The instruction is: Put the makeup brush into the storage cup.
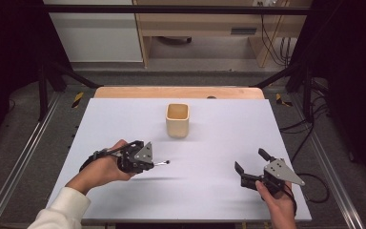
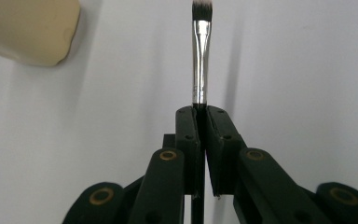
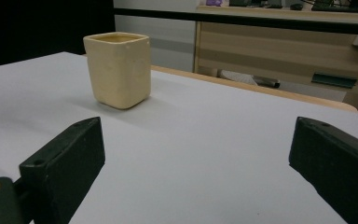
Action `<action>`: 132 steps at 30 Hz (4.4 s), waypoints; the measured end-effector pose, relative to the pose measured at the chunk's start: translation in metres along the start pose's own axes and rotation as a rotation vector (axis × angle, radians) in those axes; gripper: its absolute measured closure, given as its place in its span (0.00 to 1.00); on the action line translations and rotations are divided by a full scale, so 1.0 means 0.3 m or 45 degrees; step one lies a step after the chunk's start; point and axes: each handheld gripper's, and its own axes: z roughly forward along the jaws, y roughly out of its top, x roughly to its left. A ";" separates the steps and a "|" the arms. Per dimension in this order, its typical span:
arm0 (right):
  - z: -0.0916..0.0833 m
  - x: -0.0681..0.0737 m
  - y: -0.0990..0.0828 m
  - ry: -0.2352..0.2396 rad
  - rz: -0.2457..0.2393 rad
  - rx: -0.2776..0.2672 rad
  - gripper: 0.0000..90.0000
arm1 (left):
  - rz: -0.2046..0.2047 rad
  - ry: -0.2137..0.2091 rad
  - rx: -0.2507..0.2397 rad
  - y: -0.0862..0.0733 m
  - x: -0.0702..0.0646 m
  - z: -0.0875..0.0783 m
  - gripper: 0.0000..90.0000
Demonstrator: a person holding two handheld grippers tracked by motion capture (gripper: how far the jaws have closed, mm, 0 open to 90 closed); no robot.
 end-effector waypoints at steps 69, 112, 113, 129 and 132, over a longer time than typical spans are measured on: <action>0.002 -0.001 -0.002 -0.001 0.001 0.004 0.04 | -0.158 0.212 -0.477 0.130 -0.008 -0.059 0.93; 0.002 0.000 -0.002 -0.001 -0.003 0.009 0.04 | -0.302 0.410 -0.719 0.231 0.020 -0.106 0.93; 0.002 0.001 -0.002 -0.001 -0.003 0.011 0.04 | -0.306 0.415 -0.721 0.232 0.022 -0.106 0.93; 0.003 0.001 -0.003 0.002 -0.004 0.014 0.04 | -0.438 0.508 -0.805 0.241 0.047 -0.104 0.93; 0.003 0.001 -0.003 0.002 -0.004 0.014 0.04 | -0.461 0.538 -0.823 0.240 0.055 -0.103 0.93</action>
